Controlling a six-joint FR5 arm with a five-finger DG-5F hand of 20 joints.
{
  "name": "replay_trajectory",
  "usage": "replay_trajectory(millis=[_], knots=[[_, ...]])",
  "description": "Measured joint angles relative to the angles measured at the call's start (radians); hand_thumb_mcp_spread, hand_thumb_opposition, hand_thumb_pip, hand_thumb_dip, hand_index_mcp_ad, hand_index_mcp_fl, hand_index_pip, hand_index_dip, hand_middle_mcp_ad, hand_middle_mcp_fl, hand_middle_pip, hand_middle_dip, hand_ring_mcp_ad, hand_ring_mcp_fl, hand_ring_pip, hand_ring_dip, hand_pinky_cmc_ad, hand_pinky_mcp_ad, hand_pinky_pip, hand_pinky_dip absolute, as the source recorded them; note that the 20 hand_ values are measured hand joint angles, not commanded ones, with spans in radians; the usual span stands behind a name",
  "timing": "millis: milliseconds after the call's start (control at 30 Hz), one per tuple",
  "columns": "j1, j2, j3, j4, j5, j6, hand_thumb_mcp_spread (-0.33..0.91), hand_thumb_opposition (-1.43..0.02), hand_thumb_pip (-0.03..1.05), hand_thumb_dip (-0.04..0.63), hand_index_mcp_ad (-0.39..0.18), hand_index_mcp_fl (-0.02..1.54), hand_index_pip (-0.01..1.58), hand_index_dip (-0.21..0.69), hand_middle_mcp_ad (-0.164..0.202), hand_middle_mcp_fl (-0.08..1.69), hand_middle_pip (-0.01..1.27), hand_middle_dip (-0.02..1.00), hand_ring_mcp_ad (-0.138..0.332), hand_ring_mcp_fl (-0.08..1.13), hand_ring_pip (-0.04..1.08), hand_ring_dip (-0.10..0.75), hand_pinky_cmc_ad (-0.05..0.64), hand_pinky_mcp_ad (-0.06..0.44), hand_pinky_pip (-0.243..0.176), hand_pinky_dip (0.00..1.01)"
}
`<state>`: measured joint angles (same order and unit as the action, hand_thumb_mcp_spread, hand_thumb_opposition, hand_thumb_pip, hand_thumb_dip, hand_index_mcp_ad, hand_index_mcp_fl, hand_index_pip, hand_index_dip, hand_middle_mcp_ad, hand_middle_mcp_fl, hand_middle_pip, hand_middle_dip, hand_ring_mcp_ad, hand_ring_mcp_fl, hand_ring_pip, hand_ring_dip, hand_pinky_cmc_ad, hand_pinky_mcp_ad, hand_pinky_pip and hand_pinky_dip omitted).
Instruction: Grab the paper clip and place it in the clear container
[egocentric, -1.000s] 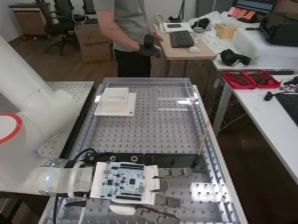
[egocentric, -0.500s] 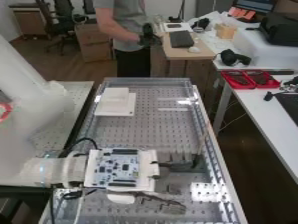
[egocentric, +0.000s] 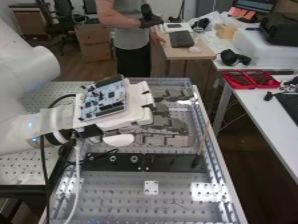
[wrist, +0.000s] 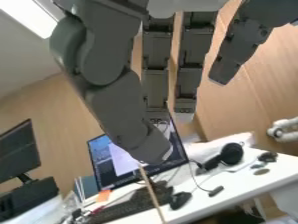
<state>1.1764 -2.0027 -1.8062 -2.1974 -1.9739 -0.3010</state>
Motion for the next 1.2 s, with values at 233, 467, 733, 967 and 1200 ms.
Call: replay_trajectory(millis=[233, 467, 733, 967, 1200], knots=[[0.087, 0.09, -0.05, 0.043, 0.018, 0.004, 0.74, -1.09, 0.67, 0.297, -0.185, 0.52, 0.2, -0.187, -0.04, 0.86, 0.85, 0.68, 0.035, 0.59, 0.18, 0.506, 0.494, 0.239, 0.051, 0.19], [0.193, 0.141, -0.076, 0.044, 0.062, -0.016, 0.74, -1.09, 0.67, 0.297, -0.185, 0.52, 0.2, -0.187, -0.04, 0.86, 0.85, 0.68, 0.037, 0.59, 0.18, 0.506, 0.494, 0.241, 0.061, 0.19], [0.331, 0.17, -0.088, 0.016, 0.147, -0.059, 0.74, -1.1, 0.67, 0.297, -0.187, 0.52, 0.2, -0.188, -0.038, 0.86, 0.85, 0.68, 0.035, 0.6, 0.18, 0.506, 0.494, 0.239, 0.065, 0.2], [0.436, 0.178, -0.087, -0.014, 0.224, -0.088, 0.74, -1.1, 0.67, 0.297, -0.188, 0.52, 0.2, -0.187, -0.035, 0.86, 0.85, 0.68, 0.037, 0.6, 0.18, 0.506, 0.49, 0.243, 0.066, 0.2], [0.499, 0.161, -0.067, -0.057, 0.275, -0.12, 0.73, -1.1, 0.67, 0.297, -0.188, 0.52, 0.2, -0.188, -0.035, 0.86, 0.85, 0.68, 0.038, 0.6, 0.18, 0.506, 0.494, 0.243, 0.066, 0.2]])
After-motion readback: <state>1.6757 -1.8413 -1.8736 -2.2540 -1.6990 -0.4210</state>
